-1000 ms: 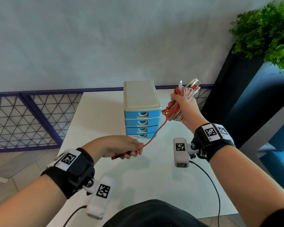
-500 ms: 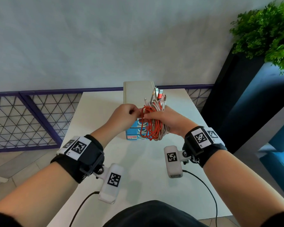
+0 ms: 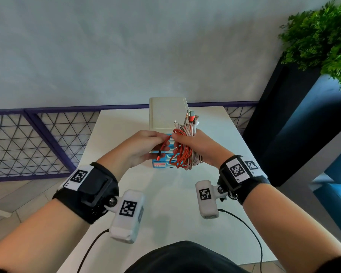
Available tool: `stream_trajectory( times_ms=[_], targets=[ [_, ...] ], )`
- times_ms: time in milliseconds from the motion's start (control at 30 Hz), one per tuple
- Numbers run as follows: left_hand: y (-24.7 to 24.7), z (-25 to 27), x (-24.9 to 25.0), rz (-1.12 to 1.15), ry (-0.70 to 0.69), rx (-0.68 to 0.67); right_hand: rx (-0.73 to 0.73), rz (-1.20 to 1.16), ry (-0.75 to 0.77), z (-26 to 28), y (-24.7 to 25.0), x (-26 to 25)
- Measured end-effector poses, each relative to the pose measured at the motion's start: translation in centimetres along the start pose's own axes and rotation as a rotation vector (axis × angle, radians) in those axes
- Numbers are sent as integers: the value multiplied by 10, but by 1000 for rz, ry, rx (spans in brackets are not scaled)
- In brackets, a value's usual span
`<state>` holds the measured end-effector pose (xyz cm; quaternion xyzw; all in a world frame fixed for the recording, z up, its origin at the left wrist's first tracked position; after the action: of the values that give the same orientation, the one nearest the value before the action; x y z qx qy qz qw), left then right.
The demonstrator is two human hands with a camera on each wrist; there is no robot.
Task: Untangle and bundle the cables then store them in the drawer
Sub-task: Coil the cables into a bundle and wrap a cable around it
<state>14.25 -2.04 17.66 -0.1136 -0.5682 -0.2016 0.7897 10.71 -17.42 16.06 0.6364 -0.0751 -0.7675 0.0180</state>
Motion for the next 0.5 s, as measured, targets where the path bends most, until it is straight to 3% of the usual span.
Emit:
stream_trajectory(
  times_ms=[267, 400, 500],
  targets=[
    [-4, 0, 5, -229, -206, 116, -150, -128, 25, 9, -16, -12],
    [-7, 7, 15, -673, -487, 192, -196, -175, 0, 12, -20, -14],
    [-13, 20, 21, -833, -592, 243, -189, -229, -38, 14, -23, -16]
  ],
)
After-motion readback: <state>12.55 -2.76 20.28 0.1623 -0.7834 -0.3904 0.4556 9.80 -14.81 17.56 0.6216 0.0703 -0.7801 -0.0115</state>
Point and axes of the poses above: each hand's wrist, its own z-axis away from the middle knuckle, its own y-axis out of the back of the hand, x = y × z, the point moved 4 cm from there along -z, towards the middle knuckle, and after that the axes turned 2 degrees about x, right-handed, at the moved point
